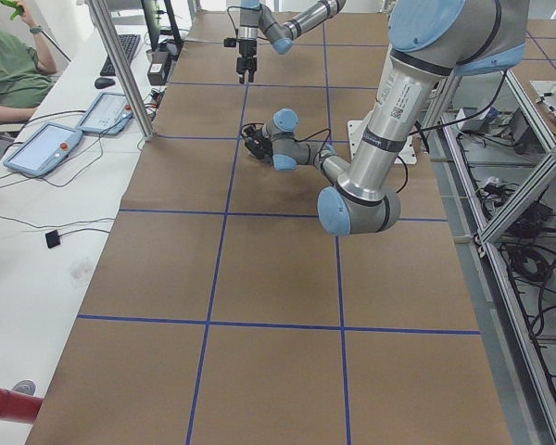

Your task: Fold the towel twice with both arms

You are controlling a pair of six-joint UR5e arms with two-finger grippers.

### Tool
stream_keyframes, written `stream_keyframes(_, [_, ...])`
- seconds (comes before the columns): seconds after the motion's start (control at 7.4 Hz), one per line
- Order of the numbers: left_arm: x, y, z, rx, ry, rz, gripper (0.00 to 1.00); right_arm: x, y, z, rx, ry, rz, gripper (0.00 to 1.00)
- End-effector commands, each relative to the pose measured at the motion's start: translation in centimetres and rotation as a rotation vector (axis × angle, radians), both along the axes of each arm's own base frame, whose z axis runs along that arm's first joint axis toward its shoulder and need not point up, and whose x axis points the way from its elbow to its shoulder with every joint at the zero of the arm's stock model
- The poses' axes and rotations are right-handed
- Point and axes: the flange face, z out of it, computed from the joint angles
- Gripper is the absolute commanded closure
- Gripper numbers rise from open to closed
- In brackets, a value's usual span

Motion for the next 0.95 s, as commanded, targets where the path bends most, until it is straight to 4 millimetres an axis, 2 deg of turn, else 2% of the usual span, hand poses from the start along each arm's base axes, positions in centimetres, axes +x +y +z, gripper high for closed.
stream_keyframes(0.0, [-0.3,-0.5,-0.2,0.001,0.001,-0.009,0.00,0.0,0.0,0.1,-0.001,0.001,0.000,0.01])
stream_keyframes(0.27, [-0.6,-1.6,0.6,-0.005,-0.017,-0.022,0.00,0.0,0.0,0.1,-0.001,0.001,0.000,0.01])
stream_keyframes(0.68, [2.2,-3.4,-1.8,-0.001,-0.017,-0.023,0.00,0.0,0.0,0.4,-0.003,0.004,-0.001,0.01])
stream_keyframes(0.81, [2.2,-3.7,-1.4,-0.004,-0.026,-0.027,0.00,0.1,0.1,0.6,-0.006,0.006,-0.002,0.01])
